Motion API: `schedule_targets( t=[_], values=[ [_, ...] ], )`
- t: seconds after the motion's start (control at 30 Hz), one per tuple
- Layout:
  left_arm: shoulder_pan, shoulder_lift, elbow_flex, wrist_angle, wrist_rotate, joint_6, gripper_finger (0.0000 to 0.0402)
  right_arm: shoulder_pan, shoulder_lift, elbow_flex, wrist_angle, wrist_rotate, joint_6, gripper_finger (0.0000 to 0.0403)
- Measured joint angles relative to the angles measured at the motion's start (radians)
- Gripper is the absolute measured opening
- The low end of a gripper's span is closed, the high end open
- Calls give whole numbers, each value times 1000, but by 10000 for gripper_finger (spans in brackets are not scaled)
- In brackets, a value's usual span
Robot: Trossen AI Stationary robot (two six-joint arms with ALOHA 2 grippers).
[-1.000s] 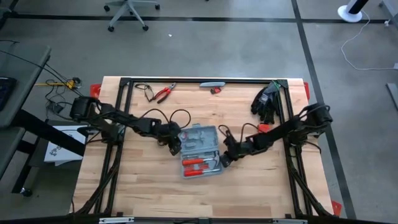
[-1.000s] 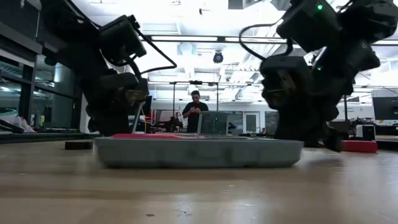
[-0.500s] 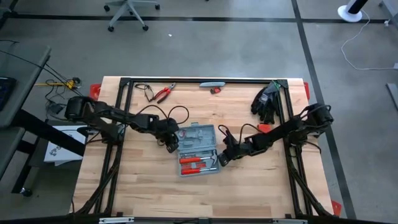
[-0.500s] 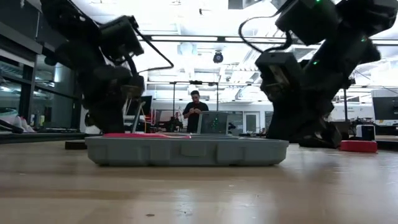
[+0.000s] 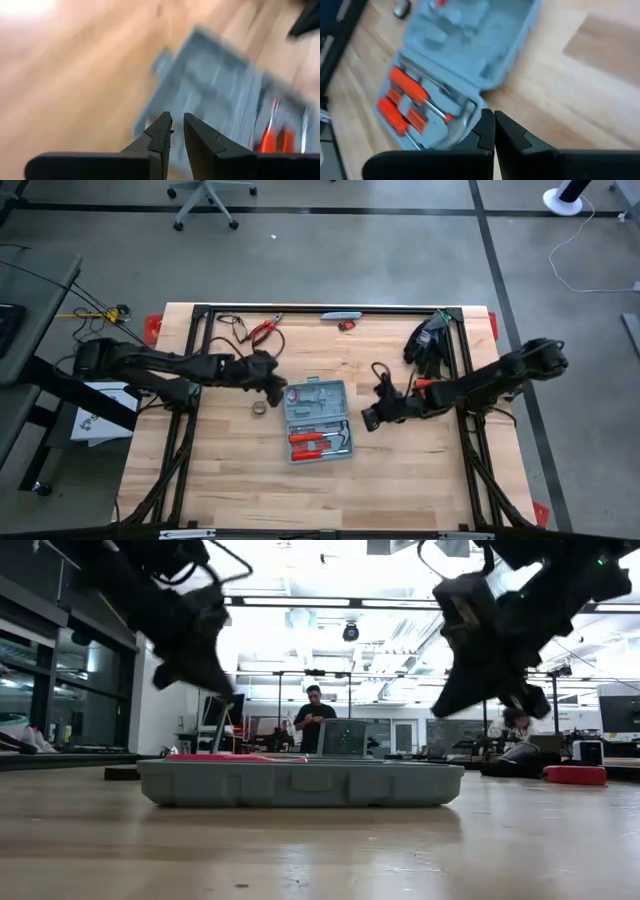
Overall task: Prefit tool cases
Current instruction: Put the orange hex key set into the gray tool case
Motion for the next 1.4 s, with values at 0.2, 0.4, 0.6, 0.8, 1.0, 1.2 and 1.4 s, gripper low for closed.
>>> schedule_targets(
  t=[0.2, 0.4, 0.6, 0.8, 1.0, 1.2, 1.4],
  values=[
    [32, 8, 0, 247, -14, 0, 46, -108, -106, 9, -2, -17, -137, 0],
    [53, 32, 0, 316, -85, -8, 46, -325, -118, 31, -6, -252, -391, 0],
    [80, 67, 0, 339, -81, -105, 46, -603, -113, 31, -12, -428, -618, 0],
    [91, 104, 2, 365, -80, -142, 46, -845, -38, 78, -81, -602, -707, 0],
    [144, 151, 5, 394, -65, -62, 46, -902, 166, 301, -227, -625, -893, 0],
    [248, 194, 5, 395, 90, 80, 46, -919, 426, 574, -299, -584, -999, 0],
    [355, 195, 5, 393, 202, 188, 46, -967, 630, 801, -342, -579, -1015, 0]
  ],
)
